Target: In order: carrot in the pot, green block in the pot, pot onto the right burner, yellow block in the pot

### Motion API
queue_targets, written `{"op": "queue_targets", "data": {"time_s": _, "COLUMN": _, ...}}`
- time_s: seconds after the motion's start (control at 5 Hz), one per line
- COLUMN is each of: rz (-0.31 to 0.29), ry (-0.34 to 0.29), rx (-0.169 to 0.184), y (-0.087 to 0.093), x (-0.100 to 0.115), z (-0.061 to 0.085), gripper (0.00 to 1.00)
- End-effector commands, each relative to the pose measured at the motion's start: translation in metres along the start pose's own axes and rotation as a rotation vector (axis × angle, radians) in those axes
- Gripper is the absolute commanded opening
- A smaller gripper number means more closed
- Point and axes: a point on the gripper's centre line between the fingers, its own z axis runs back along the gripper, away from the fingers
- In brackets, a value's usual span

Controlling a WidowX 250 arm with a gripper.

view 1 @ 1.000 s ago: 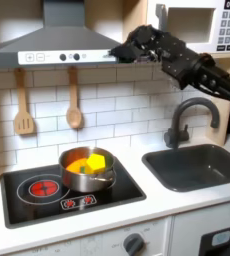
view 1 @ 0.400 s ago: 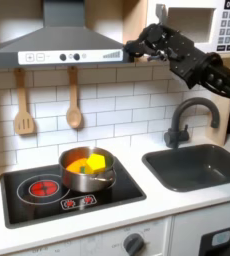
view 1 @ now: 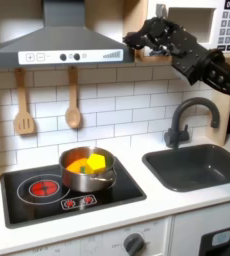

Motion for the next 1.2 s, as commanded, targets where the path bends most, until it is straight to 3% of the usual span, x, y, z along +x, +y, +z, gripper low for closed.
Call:
{"op": "queue_targets", "data": {"time_s": 0.0, "rz": -0.004, "ry": -0.039, "rx": 0.022, "y": -0.001, "x": 0.008, "z": 0.018, "gripper": 1.00}}
{"op": "queue_targets", "data": {"time_s": 0.2, "rz": -0.019, "ry": -0.064, "rx": 0.039, "y": -0.004, "x": 0.015, "z": 0.044, "gripper": 1.00}}
{"op": "queue_targets", "data": {"time_s": 0.4, "rz": -0.035, "ry": -0.085, "rx": -0.007, "y": -0.025, "x": 0.021, "z": 0.061, "gripper": 1.00}}
{"op": "queue_targets", "data": {"time_s": 0.6, "rz": -0.018, "ry": -0.069, "rx": -0.029, "y": -0.030, "x": 0.018, "z": 0.051, "gripper": 1.00}}
{"op": "queue_targets", "data": {"time_s": 0.8, "rz": -0.025, "ry": -0.049, "rx": -0.028, "y": -0.024, "x": 0.013, "z": 0.038, "gripper": 1.00}}
{"op": "queue_targets", "data": {"time_s": 1.0, "rz": -0.028, "ry": -0.030, "rx": -0.041, "y": -0.021, "x": 0.010, "z": 0.020, "gripper": 1.00}}
